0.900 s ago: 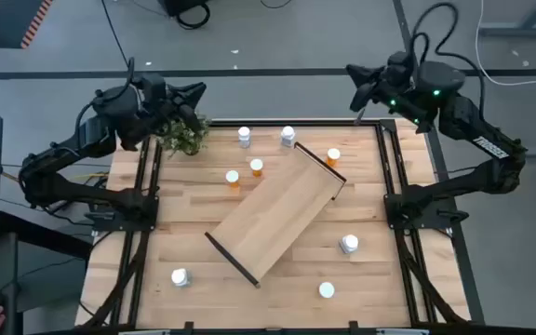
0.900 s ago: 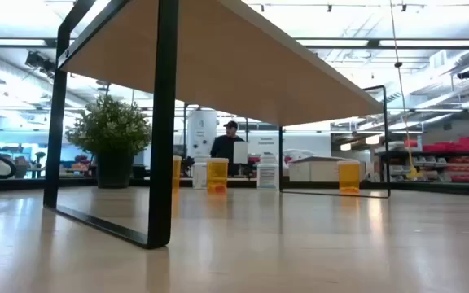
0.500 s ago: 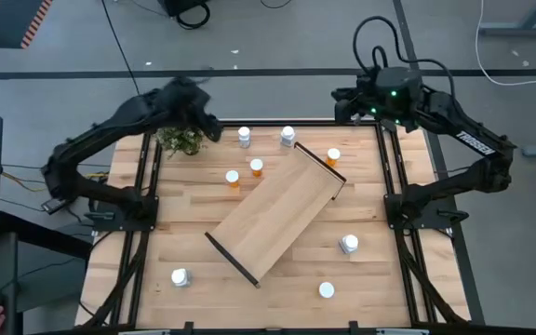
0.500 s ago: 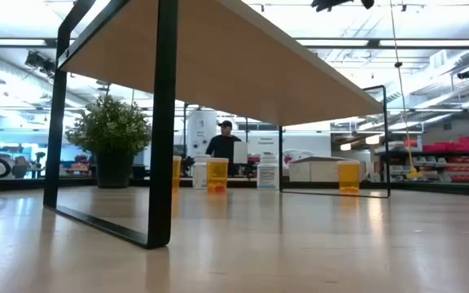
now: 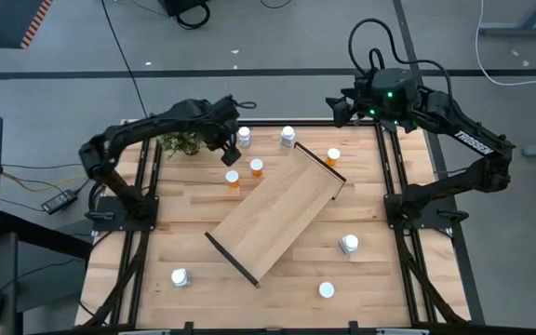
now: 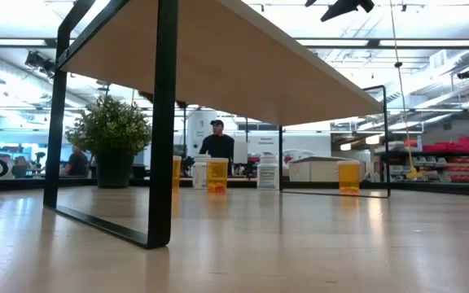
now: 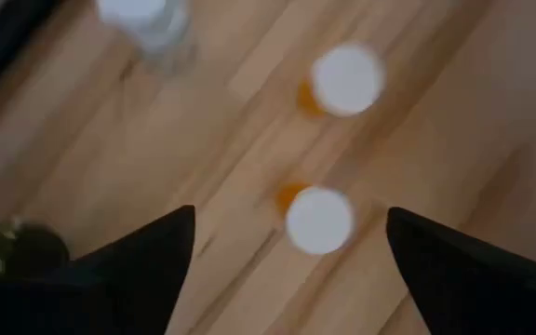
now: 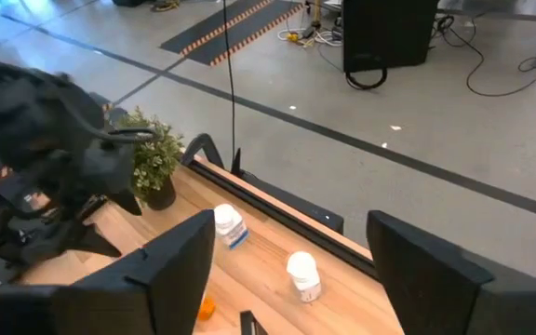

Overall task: Pick and place medicine bottles onto shelf by color
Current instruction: Put the left orange pill bottle on the shelf

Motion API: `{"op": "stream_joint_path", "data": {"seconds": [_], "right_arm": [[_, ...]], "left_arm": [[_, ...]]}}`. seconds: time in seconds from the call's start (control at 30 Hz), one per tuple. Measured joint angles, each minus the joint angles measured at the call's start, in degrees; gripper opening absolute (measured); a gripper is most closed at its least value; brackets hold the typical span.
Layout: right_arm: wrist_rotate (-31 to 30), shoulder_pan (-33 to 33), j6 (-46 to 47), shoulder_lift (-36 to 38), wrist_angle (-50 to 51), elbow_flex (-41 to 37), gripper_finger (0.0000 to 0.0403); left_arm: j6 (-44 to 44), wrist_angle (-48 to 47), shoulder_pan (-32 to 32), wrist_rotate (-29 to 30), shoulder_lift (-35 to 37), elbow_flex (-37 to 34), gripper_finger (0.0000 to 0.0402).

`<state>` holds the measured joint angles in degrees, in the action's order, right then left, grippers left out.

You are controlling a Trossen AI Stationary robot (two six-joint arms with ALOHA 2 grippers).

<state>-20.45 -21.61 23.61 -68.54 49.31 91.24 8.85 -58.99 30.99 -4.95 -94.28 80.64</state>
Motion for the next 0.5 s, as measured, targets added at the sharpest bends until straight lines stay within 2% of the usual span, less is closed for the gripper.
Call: {"op": "stream_joint_path", "data": {"seconds": [0.23, 0.5], "right_arm": [[0.9, 0.0, 1.9, 0.0, 2.4, 0.0, 0.0303], [1.3, 0.0, 1.9, 0.0, 3.9, 0.0, 0.0303]], "left_arm": [[0.5, -3.2, -3.2, 1.2, -7.5, 0.0, 0.0376], [1.0, -1.3, -6.6, 2.1, -10.1, 0.0, 0.0371]]}}
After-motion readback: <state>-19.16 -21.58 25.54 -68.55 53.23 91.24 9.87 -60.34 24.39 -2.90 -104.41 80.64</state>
